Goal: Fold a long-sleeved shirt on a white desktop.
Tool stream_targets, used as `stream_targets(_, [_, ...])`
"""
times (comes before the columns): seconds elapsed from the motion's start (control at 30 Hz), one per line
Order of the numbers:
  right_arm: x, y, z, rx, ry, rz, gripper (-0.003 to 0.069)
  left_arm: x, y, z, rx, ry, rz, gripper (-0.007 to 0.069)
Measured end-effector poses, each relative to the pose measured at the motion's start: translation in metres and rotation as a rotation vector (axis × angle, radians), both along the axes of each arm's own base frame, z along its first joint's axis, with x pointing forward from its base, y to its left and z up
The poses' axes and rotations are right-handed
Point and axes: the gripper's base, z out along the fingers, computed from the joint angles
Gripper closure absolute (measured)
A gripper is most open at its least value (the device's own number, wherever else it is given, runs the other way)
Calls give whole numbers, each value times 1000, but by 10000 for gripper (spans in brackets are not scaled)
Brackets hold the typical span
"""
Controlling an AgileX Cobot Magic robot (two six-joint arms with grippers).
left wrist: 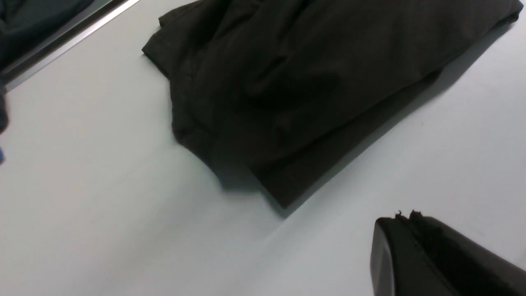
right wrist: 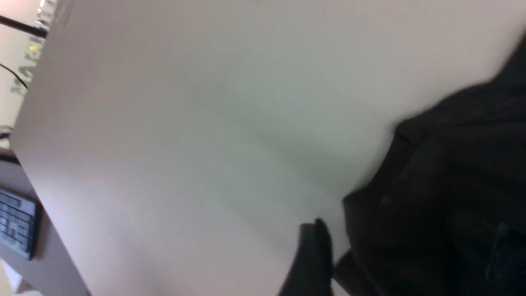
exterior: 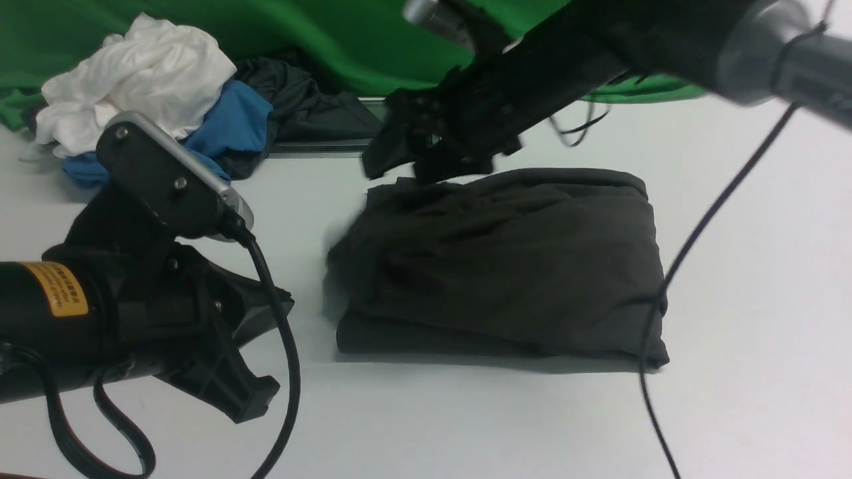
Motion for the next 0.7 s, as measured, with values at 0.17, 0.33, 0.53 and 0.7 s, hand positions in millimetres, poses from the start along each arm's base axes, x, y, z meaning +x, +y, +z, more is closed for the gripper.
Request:
stream_targets(0.17, [-2, -65, 20, -379, -73, -76, 295, 0, 0, 0, 4, -2, -1, 605])
stream_targets(0.33, [-2, -114, -5, -701, -21, -238, 361, 0, 0, 0, 5, -4, -1, 605])
stream_targets(0.53, [6, -132, -72, -608, 26, -320, 374, 2, 1, 2, 11, -36, 1, 605])
stream_targets(0.7, [27, -128, -103, -537, -71, -359, 374, 5, 1, 4, 16, -75, 3, 605])
